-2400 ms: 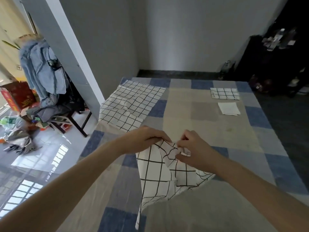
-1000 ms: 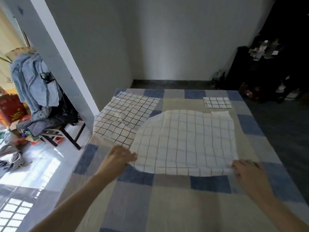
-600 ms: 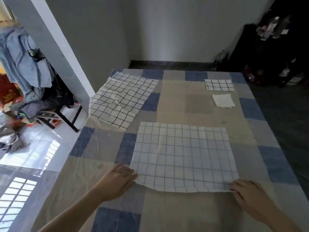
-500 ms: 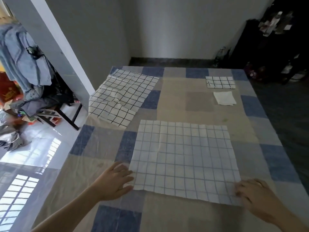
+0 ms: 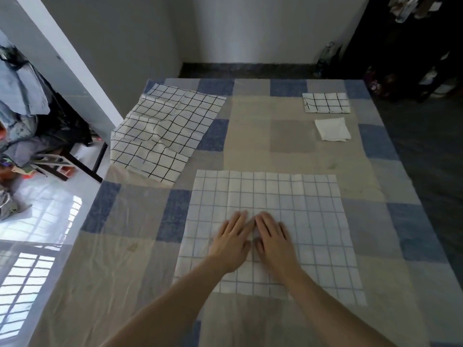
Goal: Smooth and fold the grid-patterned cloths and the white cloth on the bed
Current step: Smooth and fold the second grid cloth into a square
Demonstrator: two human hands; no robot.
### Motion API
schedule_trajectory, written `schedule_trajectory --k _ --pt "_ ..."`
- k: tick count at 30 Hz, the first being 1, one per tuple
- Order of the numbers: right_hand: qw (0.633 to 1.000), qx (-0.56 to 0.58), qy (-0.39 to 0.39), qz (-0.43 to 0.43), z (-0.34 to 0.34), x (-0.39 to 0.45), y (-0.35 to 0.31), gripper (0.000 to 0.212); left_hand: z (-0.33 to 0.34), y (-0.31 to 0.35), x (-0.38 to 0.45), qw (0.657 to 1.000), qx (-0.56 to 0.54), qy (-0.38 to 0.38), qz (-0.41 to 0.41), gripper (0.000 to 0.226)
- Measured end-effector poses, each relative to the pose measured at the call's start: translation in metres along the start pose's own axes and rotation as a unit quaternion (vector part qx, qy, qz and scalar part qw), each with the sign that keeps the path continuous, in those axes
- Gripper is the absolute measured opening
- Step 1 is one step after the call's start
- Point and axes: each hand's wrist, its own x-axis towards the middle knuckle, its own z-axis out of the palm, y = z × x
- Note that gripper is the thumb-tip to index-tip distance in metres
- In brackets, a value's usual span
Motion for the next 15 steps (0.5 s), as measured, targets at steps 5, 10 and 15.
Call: schedule_trajectory --k 5,10,15 --pt "0.993 -0.059 0.048 0.091 -0.009 -0.019 0.064 0.057 0.002 -0.057 -0.012 0.998 0.02 0.027 -0.054 0.056" --pt "0.986 -0.072 0.046 0.146 -0.012 -0.018 0.072 0.061 0.002 -0.058 -0.016 0.994 0.016 0.069 -0.089 0.057" --pt "0.985 -0.066 0.039 0.152 -0.013 -0.016 0.074 0.062 0.002 -0.06 -0.013 0.993 0.012 0.076 -0.089 0.059"
